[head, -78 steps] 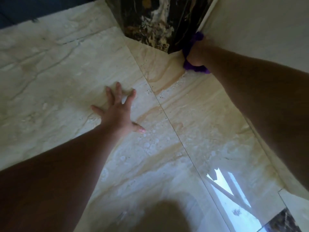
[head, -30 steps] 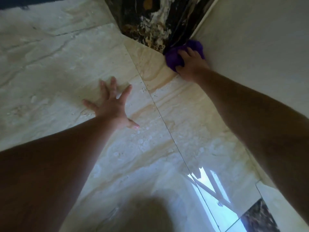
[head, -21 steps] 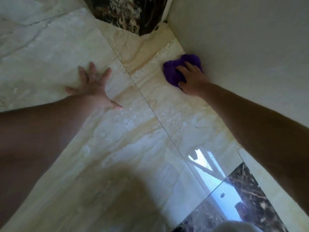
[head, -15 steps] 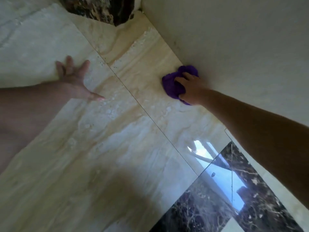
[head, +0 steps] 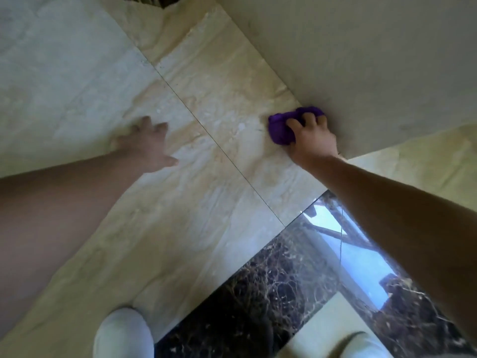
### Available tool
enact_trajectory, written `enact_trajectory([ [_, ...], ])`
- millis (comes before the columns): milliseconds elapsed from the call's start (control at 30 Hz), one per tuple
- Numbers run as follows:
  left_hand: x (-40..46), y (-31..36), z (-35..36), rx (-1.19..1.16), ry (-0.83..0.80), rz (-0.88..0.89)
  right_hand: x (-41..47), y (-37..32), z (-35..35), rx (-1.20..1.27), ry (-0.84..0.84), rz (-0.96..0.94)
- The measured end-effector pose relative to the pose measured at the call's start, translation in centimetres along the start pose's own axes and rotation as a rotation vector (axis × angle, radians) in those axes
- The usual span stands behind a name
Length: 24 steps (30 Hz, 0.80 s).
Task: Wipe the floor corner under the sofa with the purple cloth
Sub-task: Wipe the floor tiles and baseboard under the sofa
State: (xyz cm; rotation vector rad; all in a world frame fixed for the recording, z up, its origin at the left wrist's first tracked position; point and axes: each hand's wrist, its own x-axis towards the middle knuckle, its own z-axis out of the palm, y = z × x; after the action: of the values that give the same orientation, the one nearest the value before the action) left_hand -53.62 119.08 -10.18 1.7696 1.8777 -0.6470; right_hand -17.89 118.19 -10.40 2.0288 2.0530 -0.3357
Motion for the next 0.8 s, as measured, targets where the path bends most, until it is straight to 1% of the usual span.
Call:
enact_trajectory([
  [67, -2.0, 1.7, 1.0, -0.039, -0.058, 0.054, -2.4, 1.6, 0.6, 0.042, -0.015, 0.077],
  [167, -5.6, 4.0, 0.5, -0.077, -0.131, 0.162, -5.0, 3.6, -1.0, 0.150, -0.164, 0.205],
  [200, -7.6, 4.7, 0.5, -0.115, -0.173, 0.159, -6.5, 4.0, -1.9, 0.210, -0.196, 0.246],
  [267, -11.5, 6.4, -0.3, -0.273, -0.271, 0.076, -9.9, 4.1, -4.3, 0.289, -0.159, 0.260],
  [333, -16.8, 8.7, -2.0, -0.429, -0.415, -0.001, -14.5, 3.6, -8.1, 0.335, -0.129, 0.204],
  [433, -24.7, 12.2, -5.6, -0.669, -0.726, -0.013, -21.0, 2.1, -13.7, 0.483, -0.130, 0.182],
  [467, -26.9, 13.2, -6.7, -0.773, -0.794, -0.023, -22.8, 1.6, -15.1, 0.529, -0.127, 0.186],
  [500, -29.2, 14.3, -8.2, -0.880, -0.815, -0.031, -24.9, 1.3, -17.3, 0.572, -0.119, 0.184],
  [533, -31.4, 15.3, -9.8, -0.997, -0.797, -0.054, -26.8, 1.0, -19.4, 0.614, -0.109, 0.181],
  [633, -38.2, 18.4, -16.4, -1.318, -0.705, -0.154, -32.6, 0.3, -26.7, 0.713, -0.093, 0.183],
  [733, -43.7, 20.9, -21.2, -1.395, -0.645, -0.159, -37.9, -0.3, -32.6, 0.838, -0.077, 0.229],
  [800, -47.0, 22.4, -23.9, -1.440, -0.605, -0.176, -41.5, -0.1, -36.6, 0.906, -0.024, 0.254],
])
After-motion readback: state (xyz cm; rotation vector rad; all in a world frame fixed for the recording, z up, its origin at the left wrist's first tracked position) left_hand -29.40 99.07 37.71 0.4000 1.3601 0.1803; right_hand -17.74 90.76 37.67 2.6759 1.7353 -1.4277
